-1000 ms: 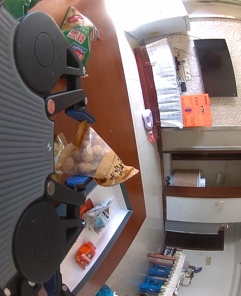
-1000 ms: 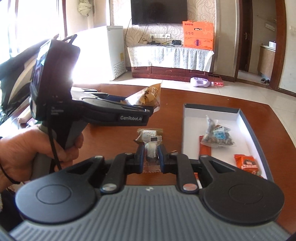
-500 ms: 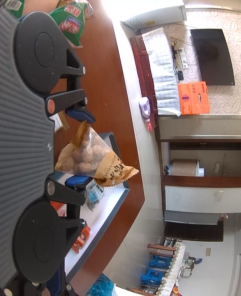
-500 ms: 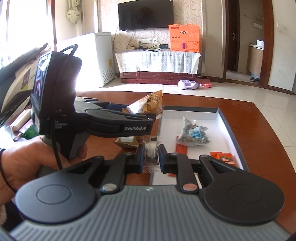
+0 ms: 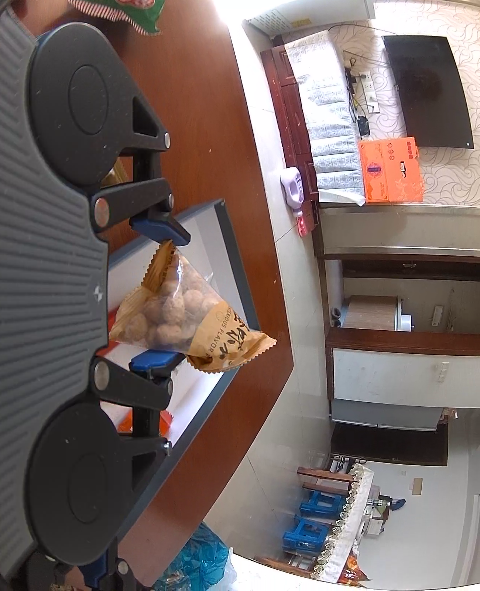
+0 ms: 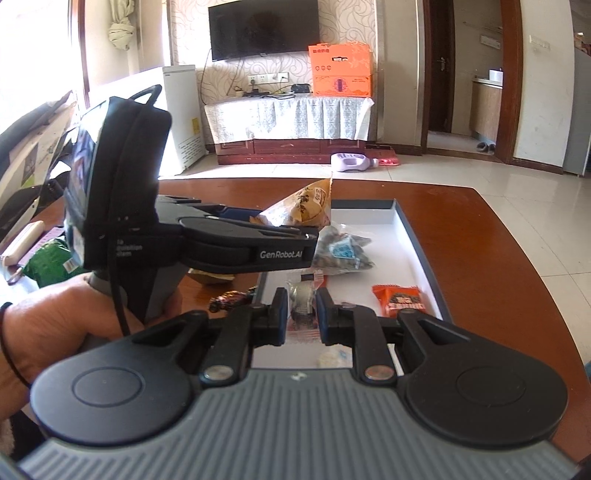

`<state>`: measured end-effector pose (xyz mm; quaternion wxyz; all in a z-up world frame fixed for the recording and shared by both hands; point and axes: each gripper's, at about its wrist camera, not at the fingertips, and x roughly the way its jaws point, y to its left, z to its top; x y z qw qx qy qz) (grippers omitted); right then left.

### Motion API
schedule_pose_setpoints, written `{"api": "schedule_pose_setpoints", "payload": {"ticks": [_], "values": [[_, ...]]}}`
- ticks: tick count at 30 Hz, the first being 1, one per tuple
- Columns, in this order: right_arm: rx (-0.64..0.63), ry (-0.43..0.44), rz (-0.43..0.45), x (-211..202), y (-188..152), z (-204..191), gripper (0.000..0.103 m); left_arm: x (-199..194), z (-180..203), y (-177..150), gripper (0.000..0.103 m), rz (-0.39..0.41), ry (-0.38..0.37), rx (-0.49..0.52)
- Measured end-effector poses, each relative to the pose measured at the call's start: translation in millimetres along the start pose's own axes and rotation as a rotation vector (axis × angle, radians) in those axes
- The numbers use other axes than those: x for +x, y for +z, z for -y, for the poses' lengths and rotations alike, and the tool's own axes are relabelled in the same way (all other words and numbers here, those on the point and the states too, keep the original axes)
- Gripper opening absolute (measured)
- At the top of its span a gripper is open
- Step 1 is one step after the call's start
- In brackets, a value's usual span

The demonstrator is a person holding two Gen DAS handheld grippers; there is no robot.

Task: Organize snacks
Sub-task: 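Carry both snacks over the box and open the left tool to drop the nut bag, then open the right tool to drop the white candy into the box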

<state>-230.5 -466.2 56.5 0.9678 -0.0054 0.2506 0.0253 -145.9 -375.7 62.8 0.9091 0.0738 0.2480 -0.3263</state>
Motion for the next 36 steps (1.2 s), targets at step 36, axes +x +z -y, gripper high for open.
{"api": "schedule_pose_setpoints", "payload": {"ticks": [36], "values": [[0.029,-0.036,-0.068,14.8,-2.6,12.1,0.019,45.9,14.2,-3.9,0.085,-0.042,-0.084,0.022]]}}
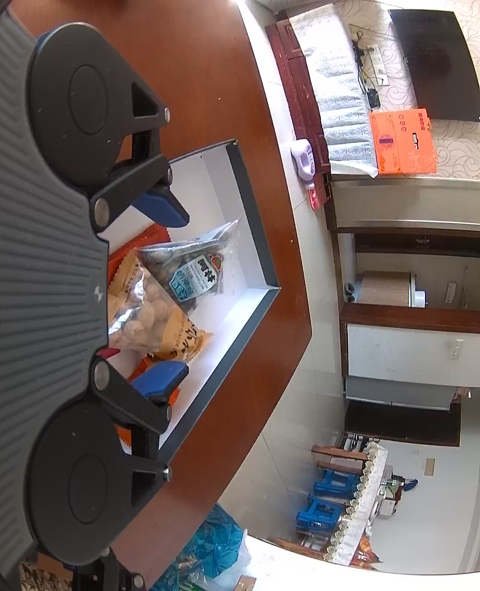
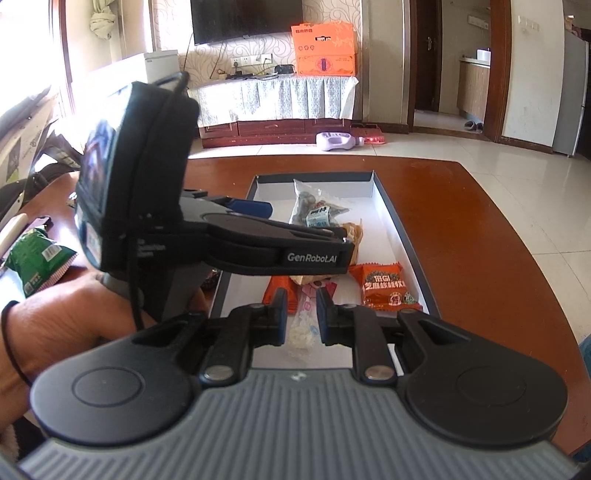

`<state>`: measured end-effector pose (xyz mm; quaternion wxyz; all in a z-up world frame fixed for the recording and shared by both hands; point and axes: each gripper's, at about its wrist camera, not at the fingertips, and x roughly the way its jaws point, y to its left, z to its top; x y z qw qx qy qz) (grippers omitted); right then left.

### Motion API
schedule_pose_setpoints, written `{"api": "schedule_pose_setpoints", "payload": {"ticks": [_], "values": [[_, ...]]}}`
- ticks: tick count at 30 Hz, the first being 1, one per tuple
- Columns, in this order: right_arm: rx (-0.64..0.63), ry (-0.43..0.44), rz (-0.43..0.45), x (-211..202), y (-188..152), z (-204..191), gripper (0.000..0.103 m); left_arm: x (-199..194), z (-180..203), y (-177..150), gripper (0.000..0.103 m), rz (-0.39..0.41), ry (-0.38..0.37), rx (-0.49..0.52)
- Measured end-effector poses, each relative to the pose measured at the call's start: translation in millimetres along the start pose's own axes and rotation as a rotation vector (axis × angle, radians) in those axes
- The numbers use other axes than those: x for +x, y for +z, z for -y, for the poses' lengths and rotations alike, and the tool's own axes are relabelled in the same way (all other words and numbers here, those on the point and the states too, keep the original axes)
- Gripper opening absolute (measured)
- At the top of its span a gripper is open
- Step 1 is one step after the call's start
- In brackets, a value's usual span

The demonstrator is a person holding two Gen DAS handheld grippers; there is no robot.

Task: Organize snacks
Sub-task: 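Open the right tool to drop the white candy into the box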

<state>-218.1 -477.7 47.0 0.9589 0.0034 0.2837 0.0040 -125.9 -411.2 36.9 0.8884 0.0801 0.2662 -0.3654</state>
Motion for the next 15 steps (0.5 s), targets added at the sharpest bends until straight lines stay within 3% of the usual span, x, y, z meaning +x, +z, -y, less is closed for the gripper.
{"api": "schedule_pose_setpoints", "payload": {"ticks": [6,13,15], "values": [[0.018,-0.006,-0.018,6.6,-1.3,3.4,0.021,-4.4,-2.9,-1.9,0.095,0.002,-0.019,0.001],[0.017,-0.013,-0.038,12.9,-4.8,0.5,0.021,-17.9,-1.8,-4.6,0.097,0.019,-0.039,0.020],[0.022,-0.015,-0.026,11.7,-5.0,-0.3,0.030,-22.4,-4.6,-4.5,0.098,0.025,-0.038,0.027]]}}
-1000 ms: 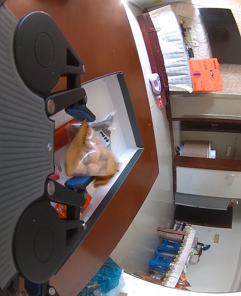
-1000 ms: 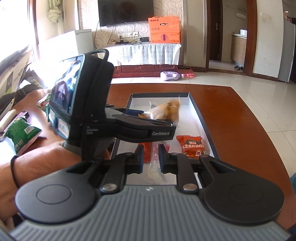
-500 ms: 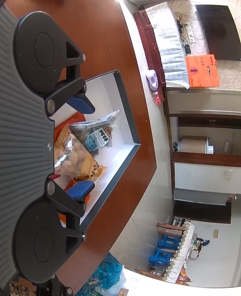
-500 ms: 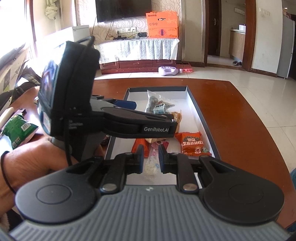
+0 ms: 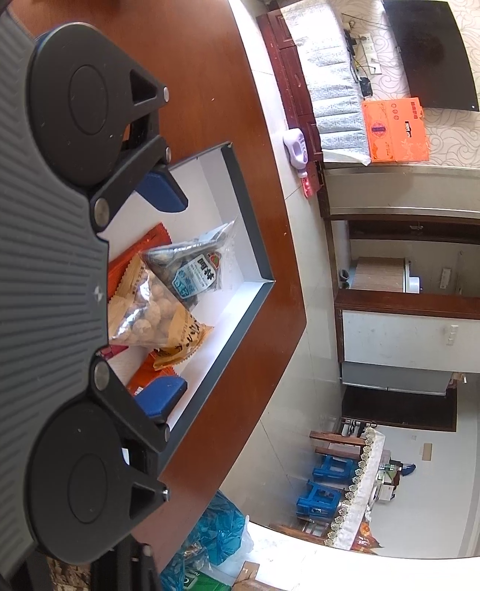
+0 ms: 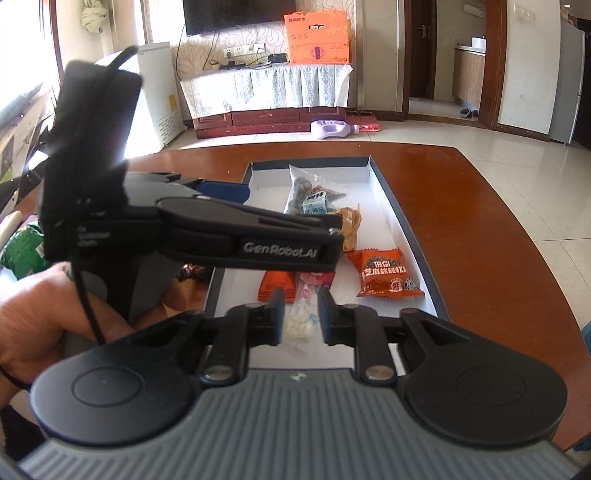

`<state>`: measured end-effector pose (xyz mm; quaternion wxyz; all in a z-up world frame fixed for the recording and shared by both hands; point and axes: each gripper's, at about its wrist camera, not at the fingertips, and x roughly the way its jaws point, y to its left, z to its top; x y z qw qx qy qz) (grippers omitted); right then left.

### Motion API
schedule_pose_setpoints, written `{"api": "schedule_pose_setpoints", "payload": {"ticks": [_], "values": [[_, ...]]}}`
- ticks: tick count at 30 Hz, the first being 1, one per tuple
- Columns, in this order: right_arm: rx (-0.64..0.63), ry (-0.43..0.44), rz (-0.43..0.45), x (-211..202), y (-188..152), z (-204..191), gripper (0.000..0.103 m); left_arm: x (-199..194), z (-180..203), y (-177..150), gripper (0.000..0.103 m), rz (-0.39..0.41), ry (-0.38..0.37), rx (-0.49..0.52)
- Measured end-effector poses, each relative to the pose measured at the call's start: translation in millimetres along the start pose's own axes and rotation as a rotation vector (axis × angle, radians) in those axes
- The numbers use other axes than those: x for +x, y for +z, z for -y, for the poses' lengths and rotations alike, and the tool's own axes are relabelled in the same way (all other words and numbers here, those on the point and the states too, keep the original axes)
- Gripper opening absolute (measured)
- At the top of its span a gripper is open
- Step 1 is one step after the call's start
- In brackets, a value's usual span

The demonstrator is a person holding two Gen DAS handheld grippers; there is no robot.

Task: Organize snacks
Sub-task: 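Open the right tool to drop the white candy into the box, then move the left tool to the gold-wrapped cake and grasp it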

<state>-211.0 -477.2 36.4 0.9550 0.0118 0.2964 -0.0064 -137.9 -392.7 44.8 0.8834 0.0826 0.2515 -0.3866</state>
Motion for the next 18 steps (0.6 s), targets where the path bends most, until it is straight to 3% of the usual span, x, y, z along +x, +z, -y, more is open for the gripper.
{"api": "schedule_pose_setpoints", "payload": {"ticks": [5,10,13,18], "values": [[-0.011,0.054,0.062,-7.8,1.0,-7.7,0.033,-17.5,-17.9,2.7,0.098,0.025,0.009,-0.029],[-0.111,0.216,0.068,-10.0,-1.1,-32.6,0.033,-39.4,-55.5,7.5,0.098,0.059,0.067,-0.093],[-0.156,0.315,0.012,-2.2,-5.0,-50.0,0.033,-47.7,-81.3,5.2,0.098,0.046,0.113,-0.133],[-0.243,0.297,-0.107,18.3,-15.6,-73.1,0.033,-57.4,-115.7,-4.3,0.098,-0.008,0.187,-0.151]]}}
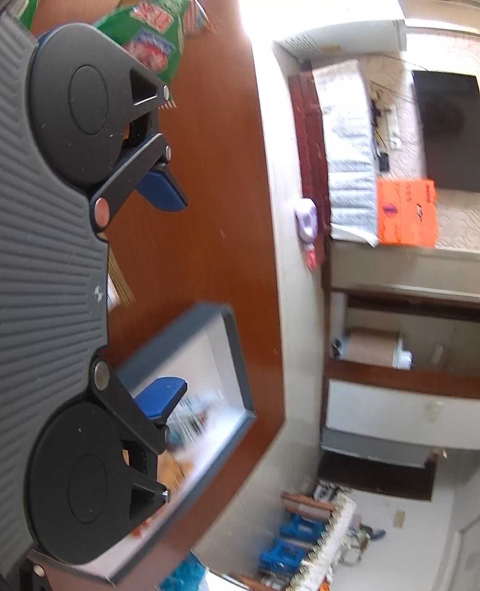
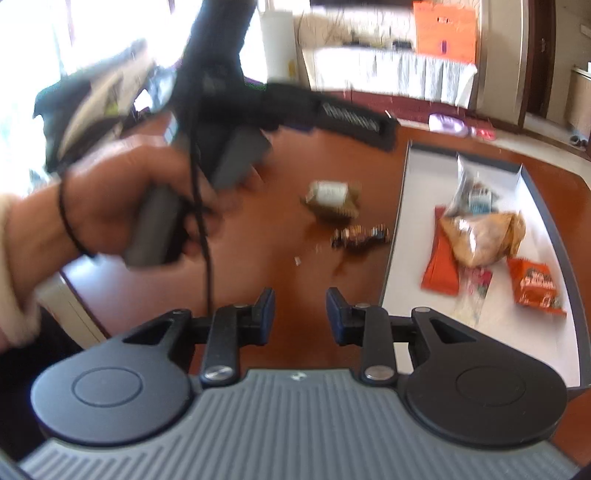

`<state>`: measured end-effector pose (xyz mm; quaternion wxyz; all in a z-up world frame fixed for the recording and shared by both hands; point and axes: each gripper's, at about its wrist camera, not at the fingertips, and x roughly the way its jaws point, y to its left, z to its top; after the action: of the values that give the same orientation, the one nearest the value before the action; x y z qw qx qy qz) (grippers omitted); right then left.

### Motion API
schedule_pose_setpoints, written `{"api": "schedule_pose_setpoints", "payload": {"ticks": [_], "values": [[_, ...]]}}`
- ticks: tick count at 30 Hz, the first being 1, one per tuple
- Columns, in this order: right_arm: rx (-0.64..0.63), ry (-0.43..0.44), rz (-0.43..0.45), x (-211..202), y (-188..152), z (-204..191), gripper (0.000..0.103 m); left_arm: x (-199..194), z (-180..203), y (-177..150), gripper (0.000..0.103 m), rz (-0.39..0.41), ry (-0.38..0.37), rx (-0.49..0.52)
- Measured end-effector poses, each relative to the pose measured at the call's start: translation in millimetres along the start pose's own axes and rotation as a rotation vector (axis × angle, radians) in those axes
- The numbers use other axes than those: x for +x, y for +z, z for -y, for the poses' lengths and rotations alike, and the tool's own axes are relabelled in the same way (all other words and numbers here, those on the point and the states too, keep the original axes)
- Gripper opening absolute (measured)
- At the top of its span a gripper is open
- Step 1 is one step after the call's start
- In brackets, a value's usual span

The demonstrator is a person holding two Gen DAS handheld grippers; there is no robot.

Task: Organize snacks
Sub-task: 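Move the left tool to the gold-wrapped cake and grasp it, then grasp the brown chocolate candy with the right tool while the left tool lifts the gold cake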

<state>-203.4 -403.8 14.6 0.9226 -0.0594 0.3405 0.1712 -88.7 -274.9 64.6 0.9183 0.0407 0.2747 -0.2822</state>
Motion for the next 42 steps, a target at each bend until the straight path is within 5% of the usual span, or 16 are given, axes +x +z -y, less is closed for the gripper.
{"api": "schedule_pose_setpoints", "payload": {"ticks": [10,22,23,25,26,27,42], "values": [[0.035,-0.085,-0.034,15.8,-0.2,-1.6,0.033,7.9,-35.9,-39.0,0.098,-0.137,-0.006,0.109],[0.054,-0.141,-0.034,32.9,5.6,-14.8,0.040,26.9,-30.3,-40.6,0.099,-0.148,-0.060,0.003],[0.063,-0.149,-0.033,34.7,6.4,-15.1,0.040,26.5,-28.7,-40.5,0.096,-0.146,-0.057,0.009],[0.091,-0.163,-0.028,37.7,9.3,-15.8,0.040,25.1,-25.0,-41.1,0.070,-0.124,-0.069,0.013],[0.110,-0.169,-0.021,39.2,11.1,-15.0,0.040,24.1,-24.8,-41.2,0.045,-0.123,-0.069,0.013],[0.129,-0.176,-0.014,40.4,12.7,-14.5,0.040,23.3,-25.0,-41.0,0.040,-0.127,-0.054,0.014],[0.190,-0.368,0.028,86.8,39.6,-15.6,0.040,-3.5,-70.7,-53.4,0.040,-0.138,-0.016,-0.018]]}}
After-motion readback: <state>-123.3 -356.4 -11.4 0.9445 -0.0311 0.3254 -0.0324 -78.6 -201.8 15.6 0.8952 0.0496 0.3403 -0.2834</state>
